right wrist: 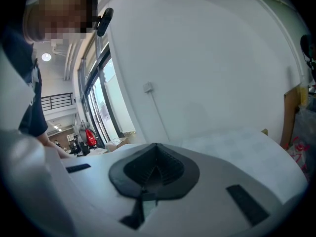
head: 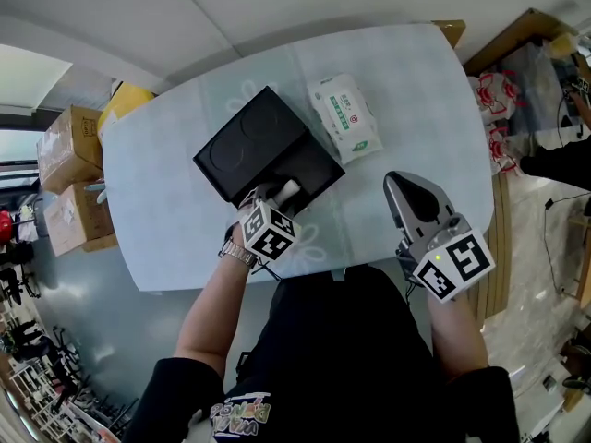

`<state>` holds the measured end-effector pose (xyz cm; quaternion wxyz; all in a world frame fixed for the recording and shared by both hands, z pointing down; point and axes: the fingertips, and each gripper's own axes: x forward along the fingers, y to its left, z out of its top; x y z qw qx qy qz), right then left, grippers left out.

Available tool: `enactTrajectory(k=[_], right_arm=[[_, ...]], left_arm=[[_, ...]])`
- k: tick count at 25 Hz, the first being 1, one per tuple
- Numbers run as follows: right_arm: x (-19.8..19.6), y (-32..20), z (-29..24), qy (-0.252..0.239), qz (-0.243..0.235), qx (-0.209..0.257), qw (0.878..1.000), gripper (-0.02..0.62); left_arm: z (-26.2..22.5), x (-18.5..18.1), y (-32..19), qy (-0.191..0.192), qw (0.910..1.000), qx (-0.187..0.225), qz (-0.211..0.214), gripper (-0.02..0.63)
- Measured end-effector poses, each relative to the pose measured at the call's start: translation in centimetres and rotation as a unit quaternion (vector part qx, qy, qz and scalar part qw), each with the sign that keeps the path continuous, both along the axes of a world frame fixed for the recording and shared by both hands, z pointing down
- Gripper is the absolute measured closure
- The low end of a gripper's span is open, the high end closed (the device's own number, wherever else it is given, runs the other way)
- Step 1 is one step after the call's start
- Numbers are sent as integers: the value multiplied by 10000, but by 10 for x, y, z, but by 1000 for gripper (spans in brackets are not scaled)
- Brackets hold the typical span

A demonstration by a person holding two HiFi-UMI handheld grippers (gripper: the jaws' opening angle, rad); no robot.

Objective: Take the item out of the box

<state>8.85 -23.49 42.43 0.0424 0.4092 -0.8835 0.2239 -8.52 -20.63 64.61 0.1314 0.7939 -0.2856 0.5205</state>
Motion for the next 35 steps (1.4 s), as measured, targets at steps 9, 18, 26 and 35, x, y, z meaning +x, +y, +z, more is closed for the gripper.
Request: enactTrajectory(k=[9,18,26,35], right_arm=[[6,19,-18,-32,-129,234,9996,586],[0,45,-50,-13,-547,634,9965,586],[-7,67,-76,-104,-919,1016,9905,586],[-13,99,-88,-183,-1432,1221,9820,586]], left_arm=[[-59,6,-2,708,9930,627,-703,469],[-149,5,13,1776,9572,1530,-1696,469],[-229,5,48,2480,9149,2276,-2229,469],[-295,11,106,3166,8650,3040,-2432,469]])
